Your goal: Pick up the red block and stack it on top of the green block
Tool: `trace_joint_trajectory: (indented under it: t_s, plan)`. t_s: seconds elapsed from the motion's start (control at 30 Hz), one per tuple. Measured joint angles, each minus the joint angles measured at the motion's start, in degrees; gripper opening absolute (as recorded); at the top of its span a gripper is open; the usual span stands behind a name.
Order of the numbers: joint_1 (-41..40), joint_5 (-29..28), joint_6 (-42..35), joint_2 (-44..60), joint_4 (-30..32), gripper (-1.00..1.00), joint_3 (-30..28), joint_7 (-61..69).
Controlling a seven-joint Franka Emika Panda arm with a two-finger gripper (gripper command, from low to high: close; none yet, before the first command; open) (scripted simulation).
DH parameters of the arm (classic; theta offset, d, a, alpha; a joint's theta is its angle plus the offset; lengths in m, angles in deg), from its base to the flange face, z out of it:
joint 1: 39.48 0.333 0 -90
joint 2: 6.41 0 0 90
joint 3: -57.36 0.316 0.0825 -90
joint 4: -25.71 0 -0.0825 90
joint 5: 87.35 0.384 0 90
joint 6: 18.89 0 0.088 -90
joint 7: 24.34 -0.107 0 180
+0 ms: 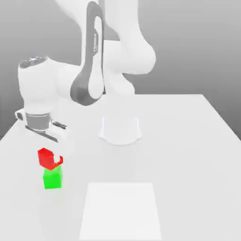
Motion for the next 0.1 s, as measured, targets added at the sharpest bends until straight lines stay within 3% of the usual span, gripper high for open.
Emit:
trace_joint_trajectory:
  t_s: [0.1]
  plan:
    - [0.0, 0.0, 0.0, 0.0, 0.0, 1.0, 0.0, 0.0]
